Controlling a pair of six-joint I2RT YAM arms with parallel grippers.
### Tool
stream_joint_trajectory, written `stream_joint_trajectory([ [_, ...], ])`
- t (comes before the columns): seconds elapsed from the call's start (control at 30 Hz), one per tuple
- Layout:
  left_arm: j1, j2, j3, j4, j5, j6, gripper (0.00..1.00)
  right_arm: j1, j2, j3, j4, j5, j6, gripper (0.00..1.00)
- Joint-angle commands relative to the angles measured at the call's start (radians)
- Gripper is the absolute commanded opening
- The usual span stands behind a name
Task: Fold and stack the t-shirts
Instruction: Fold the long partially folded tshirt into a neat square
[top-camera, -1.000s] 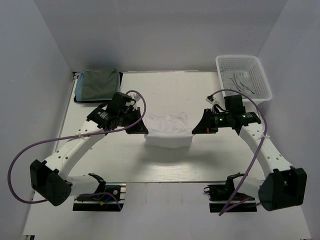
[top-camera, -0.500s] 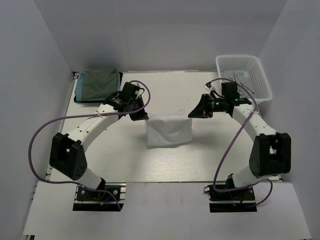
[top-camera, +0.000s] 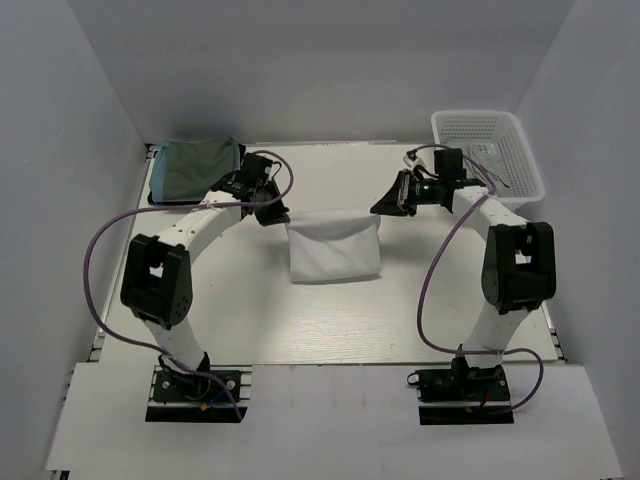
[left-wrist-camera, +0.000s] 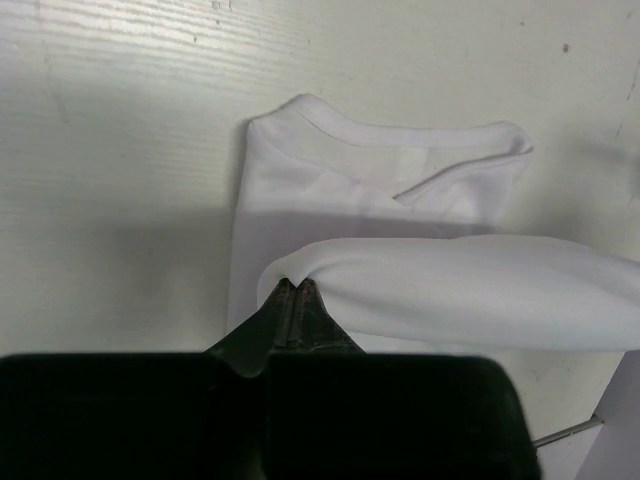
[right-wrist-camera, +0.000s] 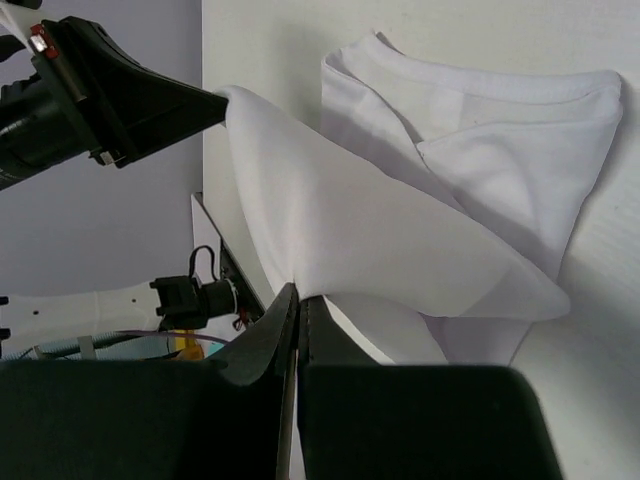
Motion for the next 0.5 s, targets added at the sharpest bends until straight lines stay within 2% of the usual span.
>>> stream_joint_trajectory([
  [0.0, 0.036, 0.060, 0.077, 0.040, 0.016, 0.016, 0.00, -0.013, 0.064, 0.084, 0.069, -0.025, 0.043, 0.00],
  [0.13, 0.046, 0.152, 0.152, 0.040, 0.036, 0.016, 0.00, -0.014, 0.171, 0.126, 0.111, -0.041, 0.079, 0.00],
  [0.3, 0.065, 0.226, 0.174, 0.085, 0.049, 0.016, 0.00, -0.016, 0.302, 0.233, 0.141, -0.027, 0.096, 0.00],
  [0.33, 0.065, 0.226, 0.174, 0.100, 0.049, 0.016, 0.17, -0.017, 0.360, 0.268, 0.144, -0.028, 0.099, 0.00],
  [0.37, 0.074, 0.250, 0.174, 0.120, 0.049, 0.016, 0.27, -0.016, 0.383, 0.306, 0.150, -0.013, 0.102, 0.00],
  [0.4, 0.074, 0.259, 0.193, 0.152, 0.059, 0.016, 0.41, -0.013, 0.420, 0.330, 0.151, -0.013, 0.105, 0.02],
  [0.43, 0.074, 0.270, 0.210, 0.152, 0.059, 0.041, 0.87, -0.016, 0.452, 0.406, 0.148, -0.013, 0.103, 0.10],
  [0.47, 0.083, 0.281, 0.233, 0.152, 0.059, 0.055, 1.00, -0.017, 0.465, 0.435, 0.135, 0.007, 0.099, 0.26],
])
